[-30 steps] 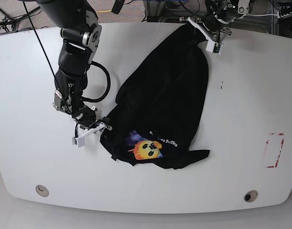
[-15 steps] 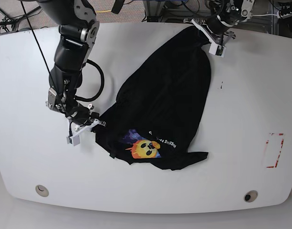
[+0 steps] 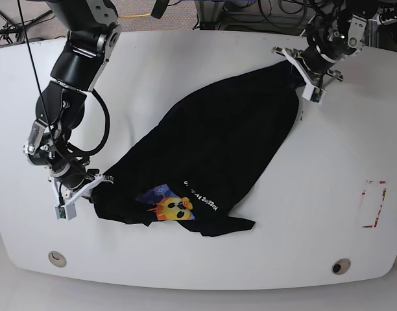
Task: Fold the T-shirt properly
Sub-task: 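Lift the shirt with both grippers and stretch it between them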
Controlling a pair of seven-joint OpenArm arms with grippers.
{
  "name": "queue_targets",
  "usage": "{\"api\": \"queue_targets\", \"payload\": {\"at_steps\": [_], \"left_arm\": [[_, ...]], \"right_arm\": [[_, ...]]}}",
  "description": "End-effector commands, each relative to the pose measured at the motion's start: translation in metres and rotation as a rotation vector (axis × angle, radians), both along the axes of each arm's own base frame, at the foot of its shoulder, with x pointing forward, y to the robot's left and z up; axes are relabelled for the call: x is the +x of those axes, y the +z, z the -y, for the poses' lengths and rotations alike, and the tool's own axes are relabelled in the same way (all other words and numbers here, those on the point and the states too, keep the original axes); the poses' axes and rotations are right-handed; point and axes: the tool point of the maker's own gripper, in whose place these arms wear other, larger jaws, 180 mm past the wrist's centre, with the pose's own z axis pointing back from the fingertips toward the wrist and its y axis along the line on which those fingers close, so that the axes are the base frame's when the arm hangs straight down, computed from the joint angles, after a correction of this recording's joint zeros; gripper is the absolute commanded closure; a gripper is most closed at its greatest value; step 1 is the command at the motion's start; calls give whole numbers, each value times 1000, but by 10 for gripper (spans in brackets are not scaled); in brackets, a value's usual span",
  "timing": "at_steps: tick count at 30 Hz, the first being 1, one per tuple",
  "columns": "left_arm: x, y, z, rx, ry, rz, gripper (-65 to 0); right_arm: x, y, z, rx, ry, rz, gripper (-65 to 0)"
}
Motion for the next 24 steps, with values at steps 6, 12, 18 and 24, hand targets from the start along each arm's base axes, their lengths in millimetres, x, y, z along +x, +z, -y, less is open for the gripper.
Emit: {"api": "queue_targets", "payload": {"at_steps": [6, 12, 18, 24], "left_arm": [[46, 37, -40, 87, 43, 118, 0], [73, 62, -55, 144, 25, 194, 0], [101, 98, -86, 223, 47, 290, 0], [131, 144, -108, 251, 114, 405, 0]], "right_arm": [[26, 75, 20, -130, 47, 179, 0], [40, 111, 23, -204, 81, 245, 0], [54, 151, 32, -247, 71, 317, 0], [65, 182, 19, -320, 126, 366, 0]]}}
